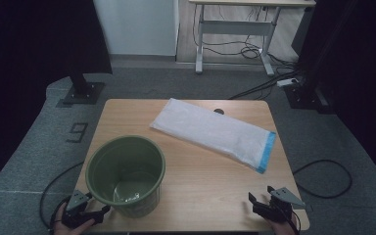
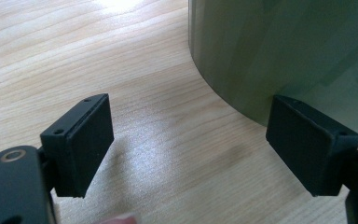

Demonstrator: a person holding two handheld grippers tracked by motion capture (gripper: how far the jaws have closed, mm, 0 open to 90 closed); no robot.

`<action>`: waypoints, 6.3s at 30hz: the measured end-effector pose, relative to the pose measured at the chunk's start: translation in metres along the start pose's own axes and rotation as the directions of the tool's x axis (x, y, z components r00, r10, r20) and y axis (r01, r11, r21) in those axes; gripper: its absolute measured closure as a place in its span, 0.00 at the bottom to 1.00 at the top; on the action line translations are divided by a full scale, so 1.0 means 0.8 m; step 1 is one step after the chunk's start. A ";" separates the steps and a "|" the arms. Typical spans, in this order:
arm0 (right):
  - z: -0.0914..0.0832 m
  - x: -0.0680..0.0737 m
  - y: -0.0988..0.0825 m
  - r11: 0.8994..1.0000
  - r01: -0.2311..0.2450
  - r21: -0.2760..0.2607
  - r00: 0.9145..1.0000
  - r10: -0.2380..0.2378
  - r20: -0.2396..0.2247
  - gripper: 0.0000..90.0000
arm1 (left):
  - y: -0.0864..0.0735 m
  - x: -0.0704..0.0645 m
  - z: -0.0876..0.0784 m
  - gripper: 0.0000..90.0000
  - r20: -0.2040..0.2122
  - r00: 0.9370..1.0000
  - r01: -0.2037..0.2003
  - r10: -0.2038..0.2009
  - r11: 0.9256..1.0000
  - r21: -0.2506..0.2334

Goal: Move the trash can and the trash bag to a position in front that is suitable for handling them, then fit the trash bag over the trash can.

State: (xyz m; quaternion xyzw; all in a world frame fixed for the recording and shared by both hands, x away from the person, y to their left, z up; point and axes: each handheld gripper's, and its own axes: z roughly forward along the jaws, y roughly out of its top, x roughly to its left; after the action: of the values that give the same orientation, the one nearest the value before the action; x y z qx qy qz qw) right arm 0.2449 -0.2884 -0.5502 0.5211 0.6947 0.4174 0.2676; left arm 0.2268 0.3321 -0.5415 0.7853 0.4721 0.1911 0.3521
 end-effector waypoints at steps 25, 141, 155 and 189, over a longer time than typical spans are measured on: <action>0.017 0.006 0.011 1.000 -0.017 -0.005 0.999 0.017 -0.046 0.24 | 0.016 -0.040 -0.016 0.16 0.161 0.956 -0.237 0.247 0.969 -0.076; 0.174 0.031 0.124 0.979 0.144 0.146 0.989 -0.148 0.018 0.98 | 0.066 -0.083 0.083 0.16 0.084 0.992 -0.105 0.099 0.991 0.080; 0.056 0.009 0.060 0.996 0.090 0.019 0.994 -0.089 -0.063 0.97 | 0.067 -0.083 0.083 0.16 0.084 0.992 -0.105 0.099 0.991 0.081; 0.046 0.042 0.059 0.993 0.112 -0.033 0.990 -0.114 -0.086 0.44 | 0.066 -0.084 0.083 0.16 0.077 0.993 -0.098 0.092 0.992 0.082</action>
State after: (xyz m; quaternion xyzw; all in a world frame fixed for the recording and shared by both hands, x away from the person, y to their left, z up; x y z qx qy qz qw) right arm 0.2877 -0.2407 -0.5262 0.4582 0.7284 0.4336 0.2672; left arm 0.2683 0.2325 -0.5455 0.8276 0.4287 0.1586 0.3258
